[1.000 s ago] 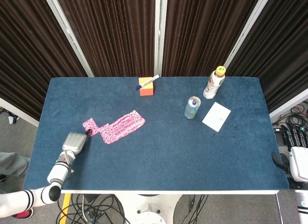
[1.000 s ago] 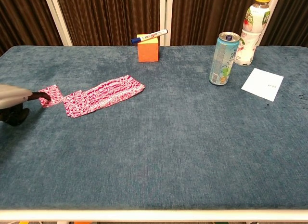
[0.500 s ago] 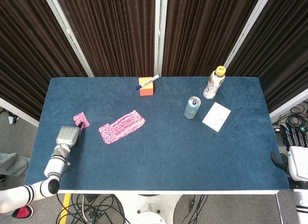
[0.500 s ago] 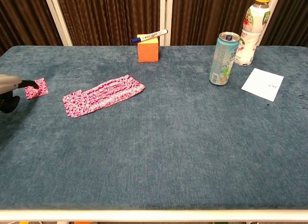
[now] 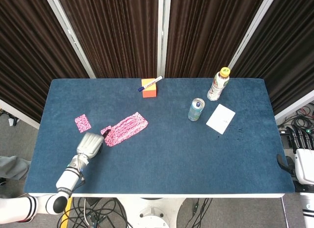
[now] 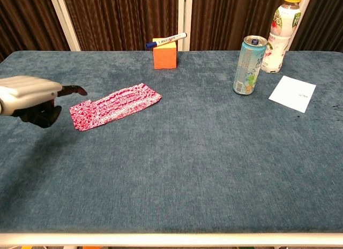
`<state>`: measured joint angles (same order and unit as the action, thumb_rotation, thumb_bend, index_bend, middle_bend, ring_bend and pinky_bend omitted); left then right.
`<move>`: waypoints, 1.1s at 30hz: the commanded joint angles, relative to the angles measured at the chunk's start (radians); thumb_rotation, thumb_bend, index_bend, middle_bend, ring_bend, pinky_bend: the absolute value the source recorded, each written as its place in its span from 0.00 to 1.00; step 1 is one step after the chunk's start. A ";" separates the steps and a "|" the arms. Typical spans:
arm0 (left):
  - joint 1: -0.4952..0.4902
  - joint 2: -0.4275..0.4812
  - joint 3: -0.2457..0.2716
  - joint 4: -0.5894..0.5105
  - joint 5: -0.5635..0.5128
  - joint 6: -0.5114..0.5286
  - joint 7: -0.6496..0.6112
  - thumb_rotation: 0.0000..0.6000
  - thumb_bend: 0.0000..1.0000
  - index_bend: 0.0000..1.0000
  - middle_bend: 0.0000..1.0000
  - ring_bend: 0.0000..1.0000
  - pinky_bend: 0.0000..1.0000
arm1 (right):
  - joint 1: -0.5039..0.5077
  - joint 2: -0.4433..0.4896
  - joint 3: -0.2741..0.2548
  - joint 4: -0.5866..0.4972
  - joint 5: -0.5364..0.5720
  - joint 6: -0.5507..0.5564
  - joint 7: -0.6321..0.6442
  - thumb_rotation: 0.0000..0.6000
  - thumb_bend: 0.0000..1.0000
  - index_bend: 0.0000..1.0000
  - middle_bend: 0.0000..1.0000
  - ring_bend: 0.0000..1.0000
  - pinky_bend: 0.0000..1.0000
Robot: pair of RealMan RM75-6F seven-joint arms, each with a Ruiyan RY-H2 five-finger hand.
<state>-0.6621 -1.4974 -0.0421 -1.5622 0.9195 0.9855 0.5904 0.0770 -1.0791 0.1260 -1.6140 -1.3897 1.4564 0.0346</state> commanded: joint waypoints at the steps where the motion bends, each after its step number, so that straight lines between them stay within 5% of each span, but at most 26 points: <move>1: -0.011 -0.021 0.000 0.010 -0.027 -0.023 0.006 1.00 0.76 0.10 0.98 0.91 0.92 | 0.001 -0.002 0.000 0.002 -0.002 -0.001 0.007 1.00 0.28 0.00 0.00 0.00 0.00; 15: -0.025 -0.075 0.031 0.101 -0.110 -0.060 0.045 1.00 0.76 0.10 0.98 0.91 0.92 | 0.007 -0.006 0.001 0.016 -0.008 -0.006 0.026 1.00 0.28 0.00 0.00 0.00 0.00; 33: 0.070 0.011 0.125 -0.133 -0.018 0.099 0.066 1.00 0.76 0.11 0.98 0.92 0.92 | 0.007 -0.011 -0.006 0.014 -0.024 -0.001 0.028 1.00 0.28 0.00 0.00 0.00 0.00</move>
<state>-0.6056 -1.5007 0.0680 -1.6744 0.8871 1.0679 0.6473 0.0842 -1.0890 0.1202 -1.6004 -1.4130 1.4553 0.0619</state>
